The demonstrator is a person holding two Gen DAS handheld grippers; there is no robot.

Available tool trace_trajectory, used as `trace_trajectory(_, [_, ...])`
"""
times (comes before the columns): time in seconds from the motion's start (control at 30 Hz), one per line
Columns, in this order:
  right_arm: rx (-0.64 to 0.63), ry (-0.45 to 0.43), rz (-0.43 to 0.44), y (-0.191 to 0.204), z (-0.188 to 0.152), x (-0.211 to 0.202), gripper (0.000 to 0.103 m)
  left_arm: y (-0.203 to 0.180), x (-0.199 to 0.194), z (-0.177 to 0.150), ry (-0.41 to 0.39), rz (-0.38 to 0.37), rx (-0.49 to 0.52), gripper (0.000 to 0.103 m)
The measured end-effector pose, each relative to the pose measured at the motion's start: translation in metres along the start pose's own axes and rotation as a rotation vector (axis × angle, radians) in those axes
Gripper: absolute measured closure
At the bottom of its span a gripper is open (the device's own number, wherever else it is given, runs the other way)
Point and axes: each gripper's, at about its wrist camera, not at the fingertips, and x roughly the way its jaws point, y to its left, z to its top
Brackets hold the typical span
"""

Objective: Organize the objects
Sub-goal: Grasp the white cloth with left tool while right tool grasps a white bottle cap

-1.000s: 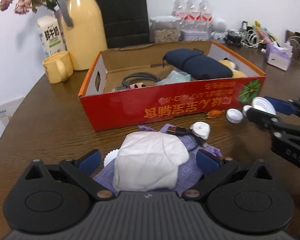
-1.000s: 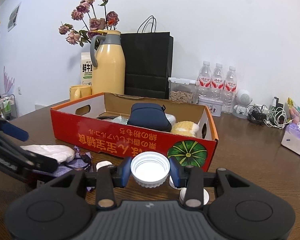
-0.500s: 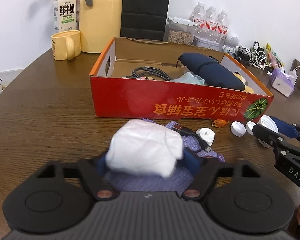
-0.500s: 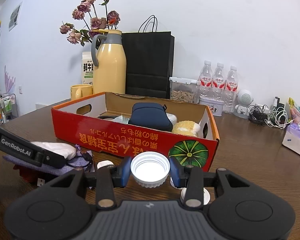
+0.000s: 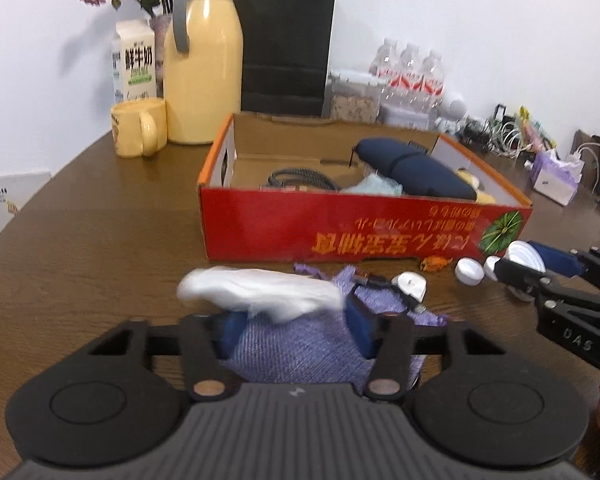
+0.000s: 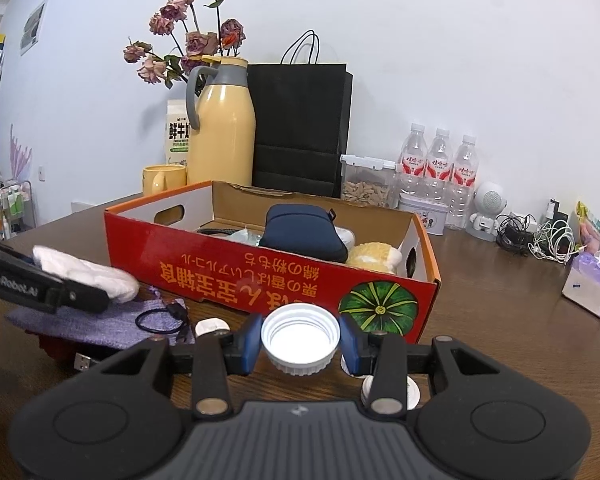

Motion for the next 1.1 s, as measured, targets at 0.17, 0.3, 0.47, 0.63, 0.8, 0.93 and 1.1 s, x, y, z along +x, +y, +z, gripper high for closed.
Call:
trace_trajectory(0.17, [-0.028,-0.005,0.002,0.005,0.0,-0.002,0.064,0.0,-0.003,0.0,0.002,0.0,0.017,0.045])
trace_trajectory(0.3, [-0.022,-0.001,-0.003,0.004,0.0,-0.001,0.064,-0.002,-0.011,-0.004,0.011,-0.023,0.045,0.018])
trace_trajectory(0.47, [-0.024,0.003,-0.005,0.005,0.0,0.0,0.064,0.004,-0.034,0.001,-0.014,-0.038,0.077,0.016])
trace_trajectory(0.63, [-0.021,0.007,-0.007,0.005,0.0,0.001,0.064,0.019,-0.043,0.013,-0.08,-0.003,0.053,0.004])
trace_trajectory(0.8, [-0.021,0.009,-0.016,0.005,0.0,0.001,0.064,0.037,0.0,0.021,0.017,-0.044,0.015,0.001])
trace_trajectory(0.93, [-0.021,0.018,-0.018,0.005,0.0,0.002,0.064,0.055,0.036,0.017,0.093,-0.08,-0.061,0.002])
trace_trajectory(1.1, [-0.026,0.03,-0.025,0.006,0.0,0.004,0.064,0.065,0.049,0.01,0.11,-0.151,-0.111,0.01])
